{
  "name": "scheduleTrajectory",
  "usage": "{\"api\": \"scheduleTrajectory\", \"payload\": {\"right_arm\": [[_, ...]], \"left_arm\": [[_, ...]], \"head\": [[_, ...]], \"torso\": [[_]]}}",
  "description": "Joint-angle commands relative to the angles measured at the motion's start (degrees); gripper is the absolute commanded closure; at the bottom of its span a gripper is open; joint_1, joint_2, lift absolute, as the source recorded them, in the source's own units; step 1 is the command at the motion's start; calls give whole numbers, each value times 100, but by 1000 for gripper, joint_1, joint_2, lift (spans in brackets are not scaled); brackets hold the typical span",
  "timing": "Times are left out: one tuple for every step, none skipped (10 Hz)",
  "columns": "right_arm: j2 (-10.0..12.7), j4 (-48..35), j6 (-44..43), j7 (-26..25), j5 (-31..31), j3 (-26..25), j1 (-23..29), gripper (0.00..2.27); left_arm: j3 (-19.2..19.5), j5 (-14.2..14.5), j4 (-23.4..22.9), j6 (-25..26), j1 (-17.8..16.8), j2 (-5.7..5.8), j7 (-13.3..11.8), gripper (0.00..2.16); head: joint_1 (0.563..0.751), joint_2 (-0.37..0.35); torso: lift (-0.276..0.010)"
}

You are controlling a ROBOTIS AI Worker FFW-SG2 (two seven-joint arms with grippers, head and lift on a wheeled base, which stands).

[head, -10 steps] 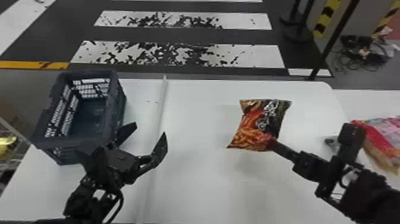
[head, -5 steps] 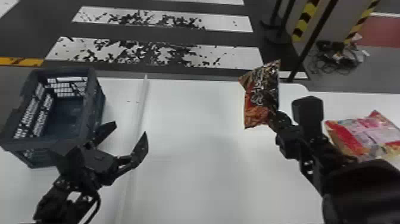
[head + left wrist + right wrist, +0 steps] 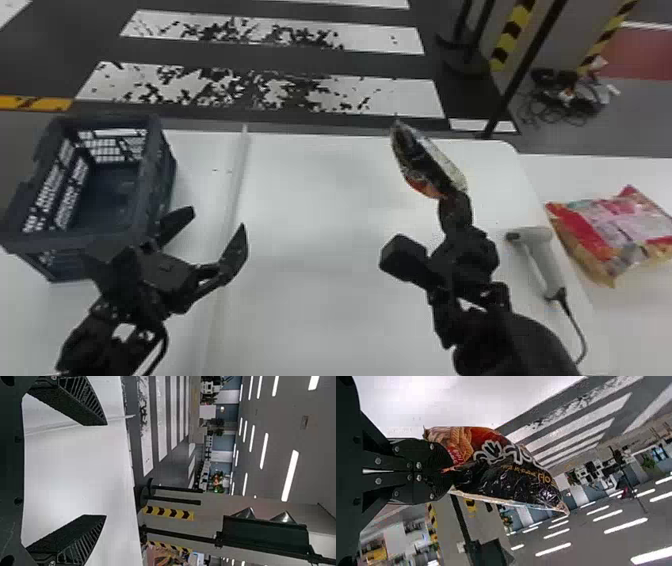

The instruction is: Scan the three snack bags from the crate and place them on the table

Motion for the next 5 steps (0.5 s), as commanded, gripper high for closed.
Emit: {"api": "scheduleTrajectory", "payload": {"right_arm": [[-110, 793, 783, -19, 995, 759, -281, 2260], [-119, 1206, 1082, -19, 1321, 1085, -395, 2260], [-119, 1399, 1134, 25, 1365, 1269, -412, 2081], [-136, 1390, 1152, 174, 1294, 1392, -404, 1669], [-180, 1232, 1134, 288, 1136, 1436, -342, 853]], "left_arm": [[0, 1, 20, 0, 0, 3, 0, 36], [0, 1, 29, 0, 0, 12, 0, 36], [0, 1, 29, 0, 0, 12, 0, 36], [0, 1, 38, 0, 0, 20, 9, 36], [0, 10, 38, 0, 0, 20, 9, 36]], "head": [[695, -62], [695, -63], [695, -67], [695, -65], [695, -62]], "torso": [[-62], [-62], [-62], [-62], [-62]]}}
